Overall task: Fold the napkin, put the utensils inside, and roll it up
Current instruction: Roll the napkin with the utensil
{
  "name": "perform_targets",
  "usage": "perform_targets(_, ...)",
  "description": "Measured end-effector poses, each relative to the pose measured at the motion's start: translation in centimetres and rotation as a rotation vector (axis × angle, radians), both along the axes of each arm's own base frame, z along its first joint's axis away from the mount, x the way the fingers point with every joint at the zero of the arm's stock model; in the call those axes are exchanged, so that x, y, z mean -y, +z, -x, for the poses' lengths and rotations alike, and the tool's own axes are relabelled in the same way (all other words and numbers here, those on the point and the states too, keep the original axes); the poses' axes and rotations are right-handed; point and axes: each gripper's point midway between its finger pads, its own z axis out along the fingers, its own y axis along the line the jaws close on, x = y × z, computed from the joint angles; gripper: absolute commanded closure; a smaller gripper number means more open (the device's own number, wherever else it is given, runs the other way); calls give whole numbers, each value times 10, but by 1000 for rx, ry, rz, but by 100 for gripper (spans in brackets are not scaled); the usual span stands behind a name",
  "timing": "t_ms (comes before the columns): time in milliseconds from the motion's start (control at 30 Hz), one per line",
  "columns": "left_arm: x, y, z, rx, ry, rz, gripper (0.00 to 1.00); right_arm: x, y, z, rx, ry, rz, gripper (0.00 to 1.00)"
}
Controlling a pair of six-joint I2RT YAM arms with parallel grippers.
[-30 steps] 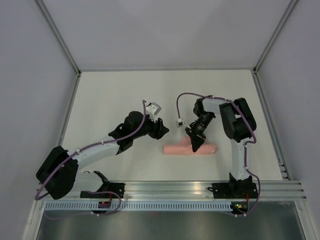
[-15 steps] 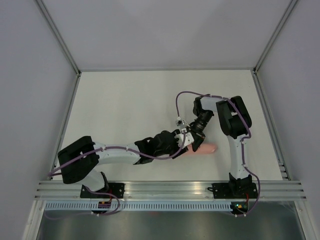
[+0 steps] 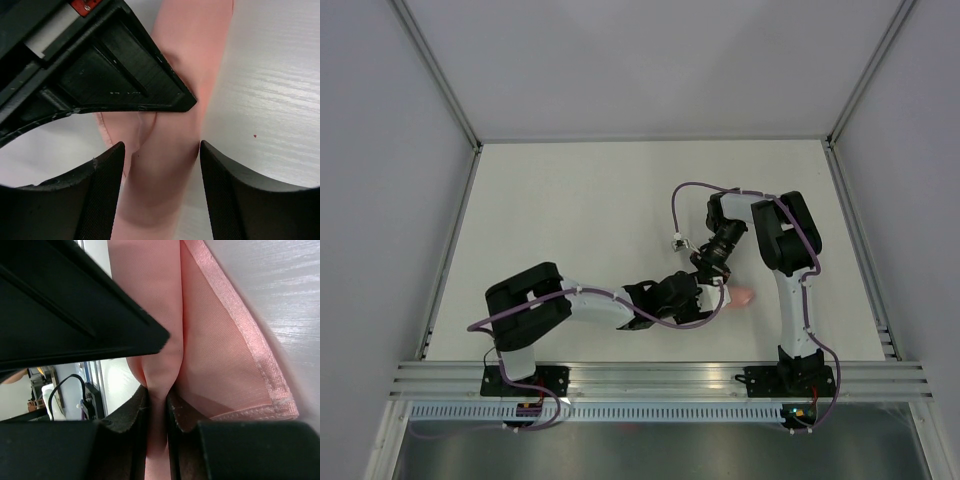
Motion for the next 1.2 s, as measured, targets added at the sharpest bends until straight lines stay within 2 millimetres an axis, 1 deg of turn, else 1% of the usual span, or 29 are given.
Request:
perform_targets(67, 0, -7, -1, -5, 0, -15, 36, 0, 0, 0, -3, -2, 3, 76)
perform_targets(133, 1, -10, -3, -10, 0, -17, 42, 0, 0, 0, -4, -4, 5, 76)
perform_targets(167, 0, -10, -3, -14, -1, -17, 45, 0, 0, 0, -5, -5, 6, 73)
perform_targets(200, -1, -12, -4, -19, -1, -20, 55, 0, 0, -1, -4, -6, 7, 71)
perform_targets(233, -1, -12, -4, -25, -4, -20, 58, 0, 1, -1, -5, -7, 9, 69)
perform_targets(300, -2, -15, -5, -44, -13, -21, 63, -1, 1, -1, -8, -12, 13, 63)
perform_targets(333, -2, -16, -5, -55, -18, -21, 67, 0, 2, -1, -14, -17, 18, 57)
perform_targets(400, -2, -17, -5, -81, -36, -17, 72, -1, 5, 0, -29, -28, 25, 50)
perform_targets(433, -1, -16, -5, -90, -42, -14, 74, -1, 7, 0, -31, -33, 29, 45)
perform_targets(533, 1, -16, -6, -130, -64, -4, 77, -1, 12, -3, -5, -47, 34, 39)
perform_targets(600, 1, -16, -9, -149, -66, 2, 77, -2, 14, -9, 35, -56, 31, 36)
perform_targets(700, 0, -17, -12, -182, -70, 11, 77, -2, 16, -24, 119, -89, 29, 29)
perform_targets(767, 0, -17, -13, -198, -73, 14, 77, -2, 18, -39, 189, -119, 23, 27)
perform_targets(800, 1, -16, -13, -204, -74, 15, 77, 0, 19, -49, 230, -144, 21, 21)
perform_targets(833, 1, -17, -13, -211, -75, 16, 77, 2, 20, -57, 262, -159, 24, 21)
perform_targets(900, 1, -17, -13, -227, -78, 15, 78, 8, 19, -81, 354, -206, 22, 21)
perform_targets(1000, 2, -17, -14, -257, -80, 17, 77, 17, 22, -104, 430, -273, 26, 21)
perform_targets(1133, 2, -17, -17, -326, -81, 34, 77, 32, 33, -122, 498, -350, 22, 21)
perform_targets(1200, 1, -16, -19, -366, -79, 46, 76, 39, 41, -125, 523, -381, 18, 21)
